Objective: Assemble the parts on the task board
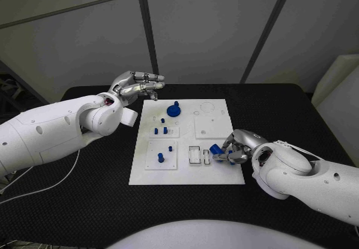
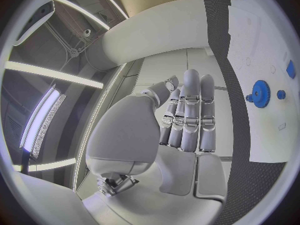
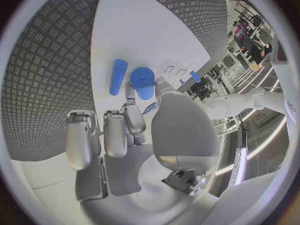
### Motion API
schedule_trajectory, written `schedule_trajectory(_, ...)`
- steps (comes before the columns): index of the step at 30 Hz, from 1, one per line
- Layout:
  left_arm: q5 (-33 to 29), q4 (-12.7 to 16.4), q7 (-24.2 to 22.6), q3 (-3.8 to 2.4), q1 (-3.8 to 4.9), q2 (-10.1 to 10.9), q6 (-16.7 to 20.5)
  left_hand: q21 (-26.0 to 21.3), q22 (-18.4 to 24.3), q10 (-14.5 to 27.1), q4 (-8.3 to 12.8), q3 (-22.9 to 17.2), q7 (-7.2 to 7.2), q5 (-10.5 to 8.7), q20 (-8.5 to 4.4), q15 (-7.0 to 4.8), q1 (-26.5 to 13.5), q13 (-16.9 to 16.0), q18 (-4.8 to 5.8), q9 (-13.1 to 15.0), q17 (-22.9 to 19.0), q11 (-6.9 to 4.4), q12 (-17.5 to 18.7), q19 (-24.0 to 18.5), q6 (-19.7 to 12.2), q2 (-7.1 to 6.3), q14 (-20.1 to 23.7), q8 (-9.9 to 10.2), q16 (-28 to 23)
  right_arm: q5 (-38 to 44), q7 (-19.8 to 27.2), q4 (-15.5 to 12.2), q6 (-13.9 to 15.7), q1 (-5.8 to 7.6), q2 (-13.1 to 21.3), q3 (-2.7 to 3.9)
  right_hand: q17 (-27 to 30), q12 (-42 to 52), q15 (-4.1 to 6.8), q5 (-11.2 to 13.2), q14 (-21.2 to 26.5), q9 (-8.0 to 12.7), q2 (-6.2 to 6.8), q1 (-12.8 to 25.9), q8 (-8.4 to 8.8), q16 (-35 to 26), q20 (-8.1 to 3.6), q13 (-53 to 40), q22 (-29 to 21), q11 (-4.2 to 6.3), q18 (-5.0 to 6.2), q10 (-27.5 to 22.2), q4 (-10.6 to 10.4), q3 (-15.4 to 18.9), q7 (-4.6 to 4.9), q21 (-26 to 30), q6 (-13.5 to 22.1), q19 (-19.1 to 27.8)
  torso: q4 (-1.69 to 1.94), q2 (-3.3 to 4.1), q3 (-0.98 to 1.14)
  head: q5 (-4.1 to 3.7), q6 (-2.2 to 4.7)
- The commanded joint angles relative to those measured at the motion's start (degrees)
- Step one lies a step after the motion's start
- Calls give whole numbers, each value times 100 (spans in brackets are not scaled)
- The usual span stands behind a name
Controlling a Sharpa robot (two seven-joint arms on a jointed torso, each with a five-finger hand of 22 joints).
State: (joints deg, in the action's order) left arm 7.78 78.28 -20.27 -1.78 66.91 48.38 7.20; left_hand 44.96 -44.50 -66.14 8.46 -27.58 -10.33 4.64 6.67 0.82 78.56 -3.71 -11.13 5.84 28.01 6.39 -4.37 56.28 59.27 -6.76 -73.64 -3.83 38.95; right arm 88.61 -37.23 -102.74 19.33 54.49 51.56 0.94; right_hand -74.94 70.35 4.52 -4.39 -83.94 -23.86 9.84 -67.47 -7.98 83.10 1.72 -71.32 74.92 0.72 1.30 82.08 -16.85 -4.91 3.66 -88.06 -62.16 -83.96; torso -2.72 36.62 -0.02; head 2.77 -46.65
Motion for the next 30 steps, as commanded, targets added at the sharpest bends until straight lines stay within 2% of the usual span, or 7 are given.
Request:
schedule_trajectory(1,-20,6,-6,-4,6,-3,-91,-22,7,-3,-4,28,12,8,7,1,-16,-2,61,0,-7,-14,-5,-33,18,34,-10,-1,-30,51,-157,53,-326,-21,-52,-12,-104,54,17,-29,-343,-37,-57,-39,-17,34,1,-37,1340,10,-77,12,24,-18,-12,-24,32,-501,5,-2,-3,0,-13)
schedule_trajectory(9,-20,9,7,-4,5,4,-105,-22,7,-3,-4,28,12,8,7,1,-16,-2,61,0,-7,-14,-5,-33,18,34,-10,-1,-30,72,-262,85,-218,-44,-93,-16,-129,147,30,-54,-345,-192,-127,-148,-54,47,-9,-160,1367,29,-86,49,31,-74,-36,-51,-49,-517,3,-3,-1,6,-14)
schedule_trajectory(13,-20,12,7,-4,4,9,-109,-22,7,-3,-4,28,12,8,7,1,-16,-2,61,0,-7,-14,-5,-33,18,34,-10,-1,-30,125,-224,20,132,-51,-59,-16,-161,292,52,-102,-351,-316,-200,-238,-105,64,-26,-315,1408,60,-98,120,44,-125,-72,-93,-163,-543,3,-4,2,6,-8)
schedule_trajectory(16,-20,14,7,-4,2,14,-112,-22,7,-3,-4,28,12,8,7,1,-16,-2,61,0,-7,-14,-5,-33,18,34,-10,-1,-30,144,-159,-66,402,-54,-12,-15,-189,346,77,-464,-356,-415,-217,-274,-124,78,-50,-385,1446,88,-110,152,37,-141,-103,-131,-223,-566,2,-2,4,5,6)
schedule_trajectory(18,-20,16,7,-4,0,17,-115,-22,7,-3,-4,28,12,8,7,1,-16,-2,61,0,-7,-14,-5,-33,18,34,-10,-1,-30,152,-111,-148,593,-55,28,-14,-207,382,87,-566,-359,-464,-240,-272,-132,87,-59,-428,1475,103,-119,171,31,-149,-119,-160,-255,-584,2,-2,1,5,15)
schedule_trajectory(25,-20,16,8,-4,-8,21,-122,-22,7,-3,-4,28,12,8,7,1,-16,-2,61,0,-7,-14,-5,-33,18,34,-10,-1,-30,126,30,-498,1245,-54,148,-9,-217,427,107,-639,-361,-546,-315,-235,-138,93,-78,-486,1508,127,-130,201,17,-169,-146,-194,-306,-604,9,0,-1,-13,33)
schedule_trajectory(30,-20,18,13,-4,-11,20,-133,-28,10,-1,-7,31,12,8,8,1,-21,-2,61,0,-8,-14,-5,-35,17,40,-10,0,-35,27,68,-621,1391,-53,137,-6,-230,426,114,-665,-363,-587,-342,-165,-129,99,-87,-497,1508,133,-130,206,10,-162,-151,-194,-317,-604,20,8,-4,-19,40)
